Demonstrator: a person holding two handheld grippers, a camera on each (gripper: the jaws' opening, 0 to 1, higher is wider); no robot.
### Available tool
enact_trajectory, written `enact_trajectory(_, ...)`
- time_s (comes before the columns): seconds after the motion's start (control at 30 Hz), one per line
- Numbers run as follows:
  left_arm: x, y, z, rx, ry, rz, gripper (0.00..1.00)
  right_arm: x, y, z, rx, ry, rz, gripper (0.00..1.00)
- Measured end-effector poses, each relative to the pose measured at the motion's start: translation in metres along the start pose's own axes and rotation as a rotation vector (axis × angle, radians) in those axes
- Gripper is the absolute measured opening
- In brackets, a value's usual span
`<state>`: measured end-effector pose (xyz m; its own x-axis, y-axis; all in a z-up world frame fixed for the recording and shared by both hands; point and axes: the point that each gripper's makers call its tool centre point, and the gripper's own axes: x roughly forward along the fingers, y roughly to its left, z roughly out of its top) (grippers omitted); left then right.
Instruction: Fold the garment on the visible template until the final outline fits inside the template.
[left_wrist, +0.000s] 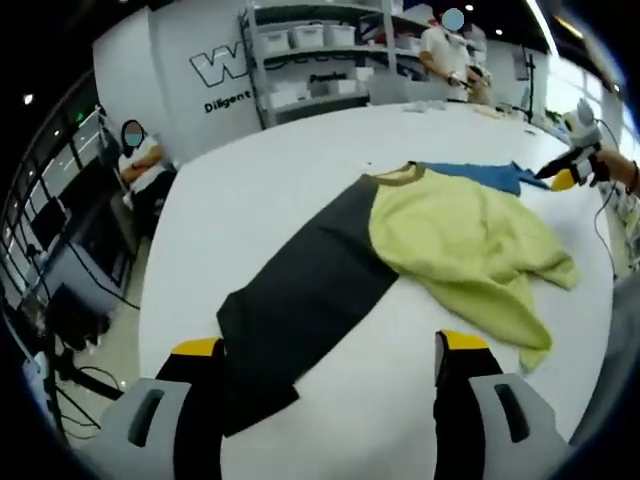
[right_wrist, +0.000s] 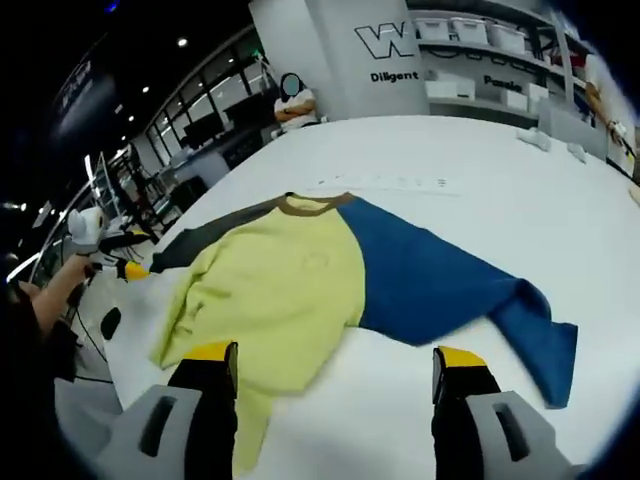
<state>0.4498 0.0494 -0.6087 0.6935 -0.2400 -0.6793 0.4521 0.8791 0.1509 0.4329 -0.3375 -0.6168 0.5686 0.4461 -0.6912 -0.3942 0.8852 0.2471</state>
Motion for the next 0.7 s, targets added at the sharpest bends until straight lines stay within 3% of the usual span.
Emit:
enact_trajectory(0.3, -0.016, -0.036, 0.008, 0.050, -0.056, -0.063, 0.87, -0.009, 0.031, -0.022, -0.073, 0.052, 0.066, 0.82)
enact_trajectory(0.7, -0.025, -0.087, -0.004, 0.133, -0.085, -0.143, 0.84, -0.018, 0.059, -0.041, -0.083, 0.056, 0.123, 0.80)
